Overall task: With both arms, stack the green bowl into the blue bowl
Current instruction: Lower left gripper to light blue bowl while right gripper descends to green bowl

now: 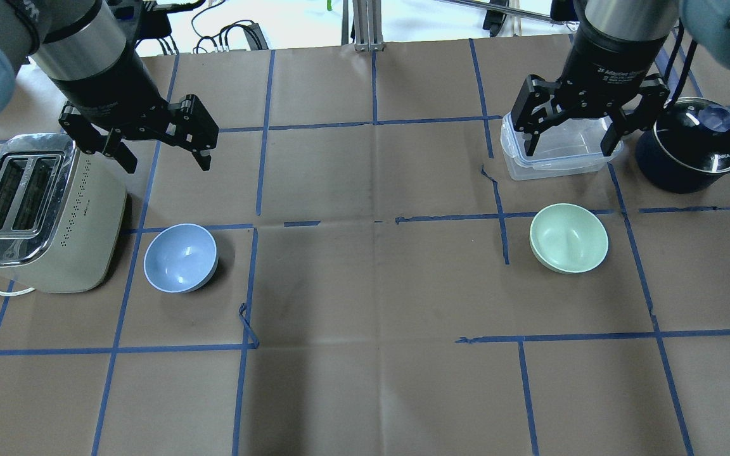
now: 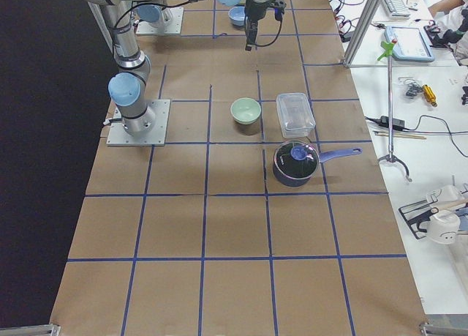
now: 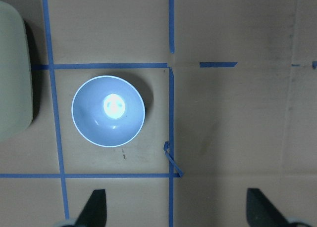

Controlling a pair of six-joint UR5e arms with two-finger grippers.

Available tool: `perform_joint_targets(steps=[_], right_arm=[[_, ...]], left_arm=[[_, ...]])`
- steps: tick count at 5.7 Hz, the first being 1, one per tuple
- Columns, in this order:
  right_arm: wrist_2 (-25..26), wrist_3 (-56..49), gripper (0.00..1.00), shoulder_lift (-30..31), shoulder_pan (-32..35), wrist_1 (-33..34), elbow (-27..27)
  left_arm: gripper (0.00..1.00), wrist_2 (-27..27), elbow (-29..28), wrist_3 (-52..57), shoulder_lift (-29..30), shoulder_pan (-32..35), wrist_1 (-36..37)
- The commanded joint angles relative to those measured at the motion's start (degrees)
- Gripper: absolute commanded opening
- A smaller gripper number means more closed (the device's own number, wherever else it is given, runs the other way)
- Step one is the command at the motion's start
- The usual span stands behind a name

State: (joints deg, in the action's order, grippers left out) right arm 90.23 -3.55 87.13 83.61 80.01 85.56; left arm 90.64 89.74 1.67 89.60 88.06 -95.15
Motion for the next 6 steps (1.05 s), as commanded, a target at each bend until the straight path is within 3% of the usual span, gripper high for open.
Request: perform_joint_targets(steps=[1,2,3,5,6], right_arm=[[3.0,-11.2,1.0,0.6,-10.5,0.8,3.7],[2.9,-16.1,1.0,0.7,-14.8,4.1,6.0],[2.8,-18.0,1.0,0.7,-16.8,10.5,12.1],[2.8,-21.0,1.0,0.3,-17.0,29.8,24.9],[2.1,-20.3,1.0,-0.2,-16.8,34.1,29.3]], left_arm=[[0.97,-0.1,5.2,1.3,2.8,-3.1,0.8],[0.97,0.1,13.0,1.5,3.8,-3.1,11.8],[0.96,0.1,21.6,2.7,5.4,-3.2,25.1],[0.96,0.2,28.3,4.7,14.6,-3.1,43.0],[0.9,0.4,28.6,4.9,16.4,-2.9,43.6]])
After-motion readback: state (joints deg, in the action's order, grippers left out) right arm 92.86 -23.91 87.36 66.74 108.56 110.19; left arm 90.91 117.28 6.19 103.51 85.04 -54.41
